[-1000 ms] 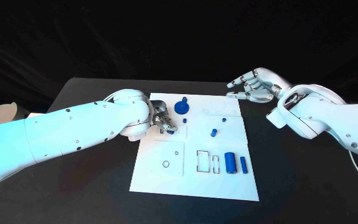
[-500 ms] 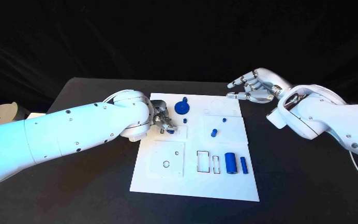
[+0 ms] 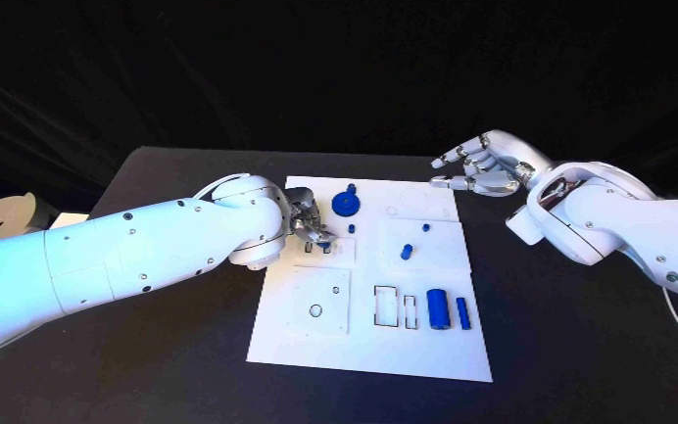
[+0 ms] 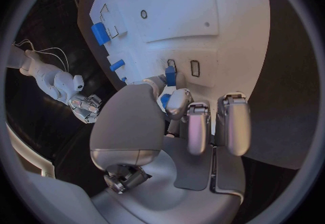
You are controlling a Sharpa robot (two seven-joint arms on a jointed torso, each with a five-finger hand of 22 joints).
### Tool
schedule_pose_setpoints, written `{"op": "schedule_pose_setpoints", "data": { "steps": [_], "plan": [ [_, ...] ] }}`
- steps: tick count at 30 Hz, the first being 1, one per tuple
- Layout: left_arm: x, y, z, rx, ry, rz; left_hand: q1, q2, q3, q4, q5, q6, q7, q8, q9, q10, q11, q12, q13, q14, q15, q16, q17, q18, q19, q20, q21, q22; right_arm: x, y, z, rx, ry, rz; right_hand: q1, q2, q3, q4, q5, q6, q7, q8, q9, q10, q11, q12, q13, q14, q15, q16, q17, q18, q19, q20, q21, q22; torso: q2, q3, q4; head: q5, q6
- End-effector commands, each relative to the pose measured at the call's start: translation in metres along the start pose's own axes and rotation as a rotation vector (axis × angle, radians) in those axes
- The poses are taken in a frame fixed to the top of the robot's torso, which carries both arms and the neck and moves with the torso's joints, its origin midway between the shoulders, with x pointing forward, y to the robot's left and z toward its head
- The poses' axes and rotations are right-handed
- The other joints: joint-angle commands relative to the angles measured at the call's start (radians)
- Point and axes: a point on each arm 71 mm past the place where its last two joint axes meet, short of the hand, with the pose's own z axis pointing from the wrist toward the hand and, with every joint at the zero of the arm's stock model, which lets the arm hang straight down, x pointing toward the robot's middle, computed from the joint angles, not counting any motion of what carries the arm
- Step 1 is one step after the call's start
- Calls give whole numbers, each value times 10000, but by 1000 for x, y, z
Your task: Assemble the parts on the task board
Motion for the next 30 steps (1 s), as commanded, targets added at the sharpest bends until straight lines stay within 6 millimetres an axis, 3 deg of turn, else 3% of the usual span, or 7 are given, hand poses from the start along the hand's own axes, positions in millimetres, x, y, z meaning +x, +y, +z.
{"op": "schedule_pose_setpoints", "data": {
  "steps": [1, 30],
  "plan": [
    [0, -2, -1, 108, -231, -34, -101, 22, 1745, -1663, 31, 71, -134, 37, 14, 66, -29, 25, 5, 1054, -11, 31, 2635, -88, 557, 8, 67, 1177, 2, 1, 0, -109, 174, -68, 48, 47, -59, -16, 59, 67, -29, -7, 17, -72, -5, -58, 64, 902, -12, -31, 2057, 53, 429, 15, -41, 1497, 1, 3, -6, 14, -5],
    [9, 1, 2, -78, 470, 905, -138, -18, 1835, -1727, 37, 69, -139, 43, 34, 98, -36, 67, 48, 1054, -20, 31, 2635, -94, 570, 0, 85, 1208, 2, -1, -1, -79, 230, -73, 42, 46, -83, -8, 59, 72, -30, -7, 18, -76, -6, -68, 55, 900, -13, -38, 2048, 55, 425, 13, -47, 1488, 5, -5, -6, 22, -48]
  ]
}}
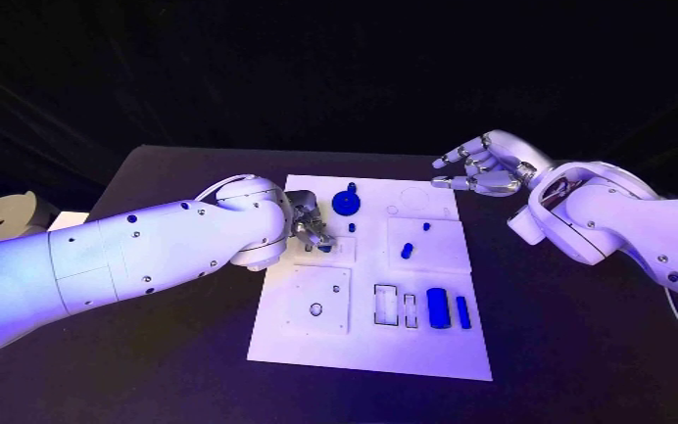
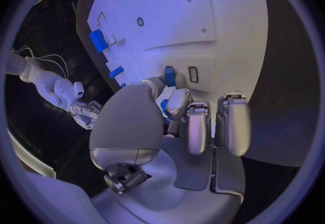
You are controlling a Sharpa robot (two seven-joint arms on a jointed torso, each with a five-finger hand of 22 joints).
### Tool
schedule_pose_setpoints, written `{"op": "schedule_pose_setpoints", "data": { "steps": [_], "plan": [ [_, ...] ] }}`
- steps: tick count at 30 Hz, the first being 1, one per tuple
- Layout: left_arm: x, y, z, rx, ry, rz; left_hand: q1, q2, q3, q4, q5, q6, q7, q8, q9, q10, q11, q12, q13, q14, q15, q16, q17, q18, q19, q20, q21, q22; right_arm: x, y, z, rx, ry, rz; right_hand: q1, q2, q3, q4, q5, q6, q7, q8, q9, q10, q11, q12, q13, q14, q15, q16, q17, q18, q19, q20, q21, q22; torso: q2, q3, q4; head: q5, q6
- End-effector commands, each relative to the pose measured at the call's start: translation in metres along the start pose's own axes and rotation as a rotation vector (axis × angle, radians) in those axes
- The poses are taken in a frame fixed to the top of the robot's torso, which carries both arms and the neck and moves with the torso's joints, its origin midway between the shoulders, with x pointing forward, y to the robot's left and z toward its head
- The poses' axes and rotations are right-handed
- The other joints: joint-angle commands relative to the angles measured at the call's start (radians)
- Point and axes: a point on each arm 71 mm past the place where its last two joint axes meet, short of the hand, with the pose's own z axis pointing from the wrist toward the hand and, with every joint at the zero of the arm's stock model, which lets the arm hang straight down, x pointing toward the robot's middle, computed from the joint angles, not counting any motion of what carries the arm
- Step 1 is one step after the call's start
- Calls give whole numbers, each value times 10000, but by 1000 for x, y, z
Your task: Assemble the parts on the task board
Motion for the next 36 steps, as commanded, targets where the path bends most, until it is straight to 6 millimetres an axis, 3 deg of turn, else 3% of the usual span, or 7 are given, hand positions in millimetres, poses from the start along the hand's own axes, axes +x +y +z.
{"op": "schedule_pose_setpoints", "data": {
  "steps": [1, 13, 20, 36],
  "plan": [
    [4, 1, 1, -85, 281, 358, 33, 101, 1637, -1586, 51, 79, -130, 47, -4, 63, -3, 67, 4, 1054, -21, 31, 2630, -94, 570, -1, 46, 1211, 1, 1, 0, -110, 158, -73, 42, 46, -56, 20, 59, 72, -30, -7, 12, -76, -6, -68, 54, 900, -13, -38, 2042, 55, 425, 12, -47, 1484, -2, 0, -1, -4, -9],
    [4, 1, 1, -97, 371, 422, -88, 37, 1646, -1596, 28, 95, -132, 55, 12, 77, 1, 87, 21, 1054, -20, 31, 2630, -98, 575, -4, 55, 1229, 1, 1, 0, -114, 164, -73, 42, 46, -56, 20, 59, 72, -30, -7, 12, -76, -6, -68, 54, 900, -13, -38, 2042, 55, 425, 12, -47, 1484, 1, 5, 2, -17, -36],
    [4, 0, 3, -121, 427, 403, -942, -149, 847, -1286, -90, 354, -248, 154, 83, 125, -75, 174, 90, 1054, -66, 31, 2630, -108, 591, -34, 80, 1287, 1, 1, -1, -111, 152, -73, 42, 46, -56, 20, 59, 72, -30, -7, 12, -76, -6, -68, 54, 900, -13, -38, 2042, 55, 425, 12, -47, 1484, 4, 8, -9, -9, -52],
    [5, -2, 8, -168, 610, 471, -1543, 27, -210, -904, -71, 542, -315, 188, 144, 201, -133, 303, 218, 1054, -124, 31, 2630, -141, 649, -98, 165, 1455, 1, 1, -2, -116, 127, -75, 37, 44, -72, 25, 59, 73, -30, -9, 12, -94, -6, -112, 26, 892, -14, -61, 2009, 63, 406, 11, -68, 1447, -3, 6, -9, -29, -100]
  ]
}}
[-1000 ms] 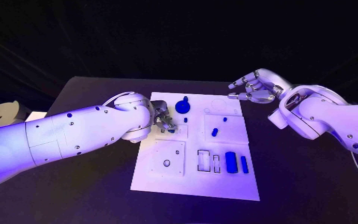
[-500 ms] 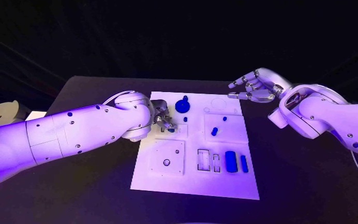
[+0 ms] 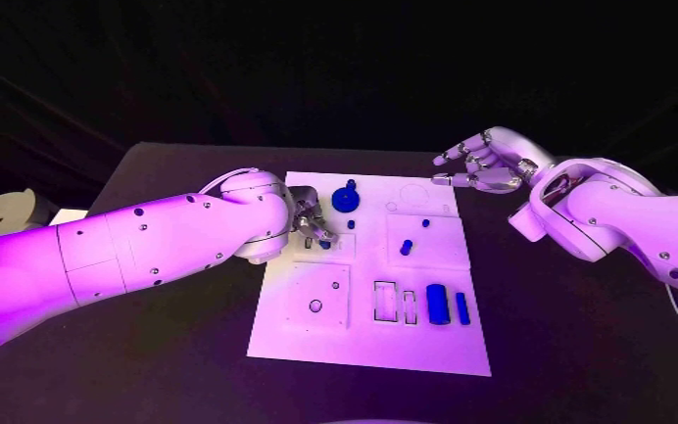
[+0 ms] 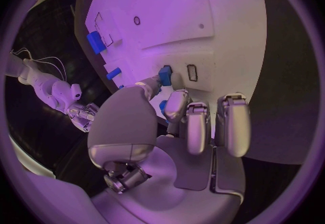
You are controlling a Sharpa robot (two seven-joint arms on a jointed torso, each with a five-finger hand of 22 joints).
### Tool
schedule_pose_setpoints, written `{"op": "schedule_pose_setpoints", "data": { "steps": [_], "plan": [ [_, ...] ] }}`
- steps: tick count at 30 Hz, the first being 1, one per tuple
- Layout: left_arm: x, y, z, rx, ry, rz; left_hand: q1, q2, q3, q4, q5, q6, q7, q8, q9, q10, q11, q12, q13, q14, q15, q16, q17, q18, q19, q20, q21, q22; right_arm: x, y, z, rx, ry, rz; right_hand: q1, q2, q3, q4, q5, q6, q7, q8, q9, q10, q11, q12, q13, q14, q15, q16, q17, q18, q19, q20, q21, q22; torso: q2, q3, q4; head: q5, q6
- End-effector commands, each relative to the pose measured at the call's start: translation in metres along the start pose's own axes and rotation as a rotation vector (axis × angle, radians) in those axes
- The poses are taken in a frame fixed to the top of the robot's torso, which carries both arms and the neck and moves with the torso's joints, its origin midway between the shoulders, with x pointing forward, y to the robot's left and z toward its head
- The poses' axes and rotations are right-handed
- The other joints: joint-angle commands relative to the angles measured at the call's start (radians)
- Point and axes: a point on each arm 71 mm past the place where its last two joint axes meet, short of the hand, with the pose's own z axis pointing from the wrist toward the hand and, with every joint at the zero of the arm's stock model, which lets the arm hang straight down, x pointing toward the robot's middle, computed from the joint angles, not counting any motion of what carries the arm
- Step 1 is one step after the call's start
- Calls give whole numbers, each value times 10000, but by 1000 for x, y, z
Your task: Assemble the parts on the task board
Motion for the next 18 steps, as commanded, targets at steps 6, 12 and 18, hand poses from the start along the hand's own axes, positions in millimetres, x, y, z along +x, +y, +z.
{"op": "schedule_pose_setpoints", "data": {
  "steps": [6, 12, 18],
  "plan": [
    [7, 1, 3, -105, 512, 265, -300, 18, -319, 161, -8, 138, -6, 55, 39, 99, -23, 86, 24, 1055, -64, 31, 2633, -151, 627, -73, 65, 1500, 1, 1, -1, -117, 95, -73, 38, 44, -43, -4, 59, 39, 3, -9, 16, -94, -6, -56, 24, 891, -14, -61, 2013, 63, 406, 12, -68, 1450, -5, 2, 8, -19, -16],
    [7, 2, 3, -130, 533, 279, -532, -12, -699, 361, -8, 207, -32, 112, 90, 125, -44, 87, 6, 1055, -79, 31, 2633, -164, 651, -88, 99, 1566, 1, 1, -1, -115, 81, -76, 32, 41, -51, -1, 58, 38, 3, -10, 16, -100, -6, -68, 16, 890, -14, -66, 2005, 66, 399, 11, -75, 1438, -3, -6, 10, -17, -26],
    [6, 3, 4, -168, 525, 268, -728, -10, -1147, 590, -12, 262, -54, 198, 162, 172, -62, 146, 55, 1055, -94, 31, 2633, -179, 677, -103, 138, 1639, 0, 1, -1, -109, 63, -78, 8, 28, -80, 14, 55, 34, 5, -13, 14, -111, -4, -92, -1, 884, -14, -84, 1981, 72, 385, 10, -91, 1411, -7, -5, 9, -12, -16]
  ]
}}
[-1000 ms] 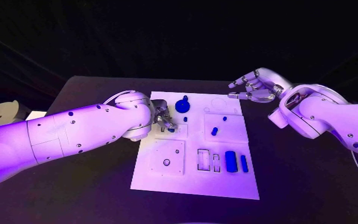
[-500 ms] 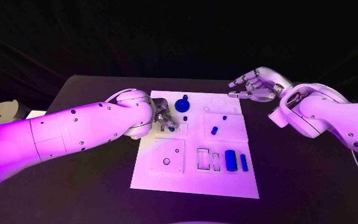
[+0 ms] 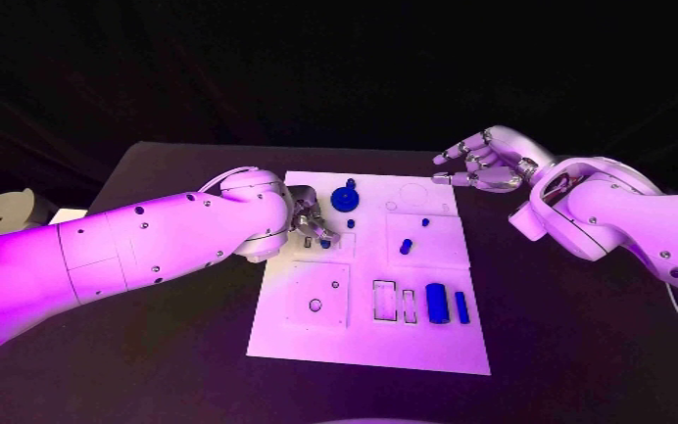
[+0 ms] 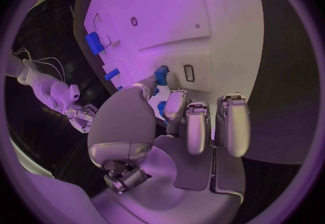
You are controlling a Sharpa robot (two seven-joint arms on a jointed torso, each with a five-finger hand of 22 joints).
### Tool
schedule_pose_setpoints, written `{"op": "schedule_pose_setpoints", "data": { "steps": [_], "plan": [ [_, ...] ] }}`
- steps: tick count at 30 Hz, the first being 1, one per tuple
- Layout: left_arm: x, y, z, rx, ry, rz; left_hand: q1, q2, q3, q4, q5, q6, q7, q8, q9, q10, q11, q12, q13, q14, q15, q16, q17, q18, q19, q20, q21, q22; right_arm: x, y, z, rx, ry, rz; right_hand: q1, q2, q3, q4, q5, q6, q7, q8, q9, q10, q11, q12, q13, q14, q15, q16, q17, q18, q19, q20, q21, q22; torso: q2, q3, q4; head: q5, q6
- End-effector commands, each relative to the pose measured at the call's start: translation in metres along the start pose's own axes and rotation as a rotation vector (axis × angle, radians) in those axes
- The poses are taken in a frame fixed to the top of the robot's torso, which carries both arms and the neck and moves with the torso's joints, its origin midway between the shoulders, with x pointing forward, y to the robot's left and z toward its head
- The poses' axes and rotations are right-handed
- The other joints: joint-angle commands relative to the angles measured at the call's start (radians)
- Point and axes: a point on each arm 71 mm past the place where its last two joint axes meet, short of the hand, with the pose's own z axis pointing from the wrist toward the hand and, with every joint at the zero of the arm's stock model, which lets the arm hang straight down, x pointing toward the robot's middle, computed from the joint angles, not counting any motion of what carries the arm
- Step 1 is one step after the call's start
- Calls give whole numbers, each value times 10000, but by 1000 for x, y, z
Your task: Assemble the parts on the task board
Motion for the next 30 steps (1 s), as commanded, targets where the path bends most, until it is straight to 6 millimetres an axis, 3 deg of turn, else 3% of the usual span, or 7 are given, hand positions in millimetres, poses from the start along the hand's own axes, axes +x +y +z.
{"op": "schedule_pose_setpoints", "data": {
  "steps": [1, 10, 21, 30],
  "plan": [
    [7, 2, 2, -86, 426, 194, -185, 5, -228, 99, -16, 55, 20, 75, 37, 85, -13, 61, 22, 1055, -97, 31, 2634, -181, 717, -69, 61, 1644, 1, 1, 0, -110, 70, -74, 1, 26, -71, 2, 52, 32, 5, -14, 15, -57, 13, -40, -5, 883, -14, -46, 1980, 73, 383, 10, -52, 1409, 1, -7, 2, 8, 8],
    [5, 4, 2, -149, 311, 94, -571, 13, -1319, 580, -30, 67, -20, 219, 160, 120, -44, 108, 51, 1055, -127, 31, 2634, -195, 741, -98, 94, 1715, 1, 1, 0, -74, 56, -78, -22, 20, -99, 19, 37, 28, 6, -16, 14, -62, 14, -51, -13, 882, -13, -50, 1975, 76, 377, 10, -60, 1397, 3, -11, -7, 13, 12],
    [0, 5, -4, -27, 50, -305, -791, 246, -2167, 617, -21, 19, -35, 263, 207, 118, -59, 115, 45, 1055, -144, 31, 2634, -187, 731, -119, 70, 1687, 1, 0, 1, -51, 55, -83, -22, 20, -99, 19, 37, 28, 6, -16, 14, -62, 14, -51, -13, 882, -13, -50, 1975, 76, 377, 10, -60, 1397, -6, -9, -1, -21, 53],
    [-17, 4, -15, 253, -61, -1016, -860, 369, -2567, 617, -15, -70, -14, 241, 211, 48, -43, 34, -51, 1055, -135, 31, 2634, -171, 704, -114, 21, 1616, 0, -1, 1, -30, 40, -71, -38, 23, -115, 34, 28, 25, 6, -18, 13, -66, 15, -61, -22, 876, -12, -67, 1952, 79, 370, 10, -68, 1384, -2, -3, -5, -2, 112]
  ]
}}
